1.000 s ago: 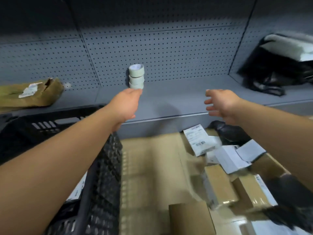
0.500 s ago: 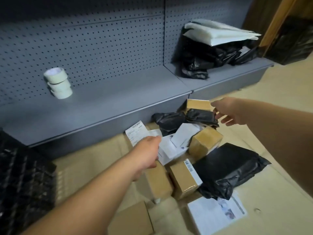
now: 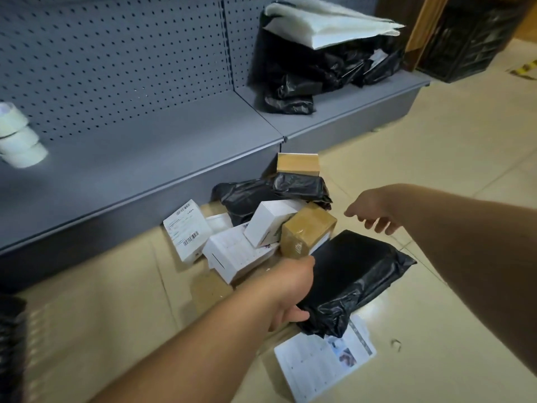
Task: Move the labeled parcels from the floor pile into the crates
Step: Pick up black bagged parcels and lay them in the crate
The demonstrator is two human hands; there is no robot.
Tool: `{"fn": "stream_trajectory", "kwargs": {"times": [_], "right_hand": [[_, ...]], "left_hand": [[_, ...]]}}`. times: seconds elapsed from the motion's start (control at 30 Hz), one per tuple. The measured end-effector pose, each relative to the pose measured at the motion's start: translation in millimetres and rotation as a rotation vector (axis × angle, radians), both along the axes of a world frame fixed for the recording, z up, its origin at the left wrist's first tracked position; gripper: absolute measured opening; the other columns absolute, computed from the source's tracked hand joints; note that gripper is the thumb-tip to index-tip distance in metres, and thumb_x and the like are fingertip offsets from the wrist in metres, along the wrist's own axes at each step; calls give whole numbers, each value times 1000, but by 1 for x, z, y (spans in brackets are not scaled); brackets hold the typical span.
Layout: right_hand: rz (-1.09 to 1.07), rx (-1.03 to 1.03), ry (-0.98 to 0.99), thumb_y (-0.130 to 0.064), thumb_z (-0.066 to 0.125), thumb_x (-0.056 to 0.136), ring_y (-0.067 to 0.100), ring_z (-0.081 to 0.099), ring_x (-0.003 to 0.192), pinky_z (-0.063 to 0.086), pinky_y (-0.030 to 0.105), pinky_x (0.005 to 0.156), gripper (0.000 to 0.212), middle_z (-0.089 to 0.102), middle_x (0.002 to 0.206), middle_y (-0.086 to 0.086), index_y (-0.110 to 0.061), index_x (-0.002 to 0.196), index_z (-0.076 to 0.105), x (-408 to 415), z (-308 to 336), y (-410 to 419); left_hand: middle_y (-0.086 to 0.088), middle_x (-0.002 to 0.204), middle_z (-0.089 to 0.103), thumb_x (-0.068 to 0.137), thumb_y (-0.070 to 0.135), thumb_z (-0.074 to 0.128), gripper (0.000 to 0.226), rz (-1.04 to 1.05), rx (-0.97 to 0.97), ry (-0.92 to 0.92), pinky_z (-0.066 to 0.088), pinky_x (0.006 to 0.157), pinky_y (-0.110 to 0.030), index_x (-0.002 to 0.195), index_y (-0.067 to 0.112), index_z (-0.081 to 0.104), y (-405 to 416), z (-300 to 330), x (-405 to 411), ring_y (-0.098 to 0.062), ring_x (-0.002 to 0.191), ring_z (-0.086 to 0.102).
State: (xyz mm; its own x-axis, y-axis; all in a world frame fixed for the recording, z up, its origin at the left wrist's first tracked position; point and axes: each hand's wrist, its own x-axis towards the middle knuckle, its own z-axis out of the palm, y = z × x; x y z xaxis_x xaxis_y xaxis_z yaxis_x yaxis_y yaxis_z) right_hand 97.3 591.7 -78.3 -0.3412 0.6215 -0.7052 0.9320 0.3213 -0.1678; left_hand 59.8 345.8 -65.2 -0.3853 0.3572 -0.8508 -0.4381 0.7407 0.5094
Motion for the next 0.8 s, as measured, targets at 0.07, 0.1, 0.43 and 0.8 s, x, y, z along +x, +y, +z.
{"fn": "stream_trajectory", "kwargs": {"times": [0.07,0.1,0.43,0.8], "right_hand": [[11,-11,-16,-47,54,98,27,56,79,55,42,87,45,61,102,12,-6,117,57,0,-6,-1],[25,-15,-27,-46,53,99,28,57,81,55,43,90,43,61,106,12,-7,119,54,1,-10,-1],[233,-38,-189,-27,37,107,22,63,70,48,33,56,36,61,90,7,-9,123,63,-4,-7,-19],[-41,-36,-84,-42,38,105,35,70,88,61,44,76,47,68,102,16,-2,108,64,9,14,-5]], "left_hand": [[-6,137,54,102,55,44,40,40,3,-19,60,58,-21,130,27,51,5,-2,3,-27,105,71],[-8,138,56,103,50,44,37,47,29,-23,63,67,-27,129,25,54,8,-6,4,-31,113,68],[-10,127,66,102,37,46,33,257,97,-169,58,72,-37,128,21,58,15,-26,4,-31,114,64],[-17,110,65,103,38,51,17,303,185,-281,61,88,-40,97,22,56,-16,6,5,-32,106,68]]}}
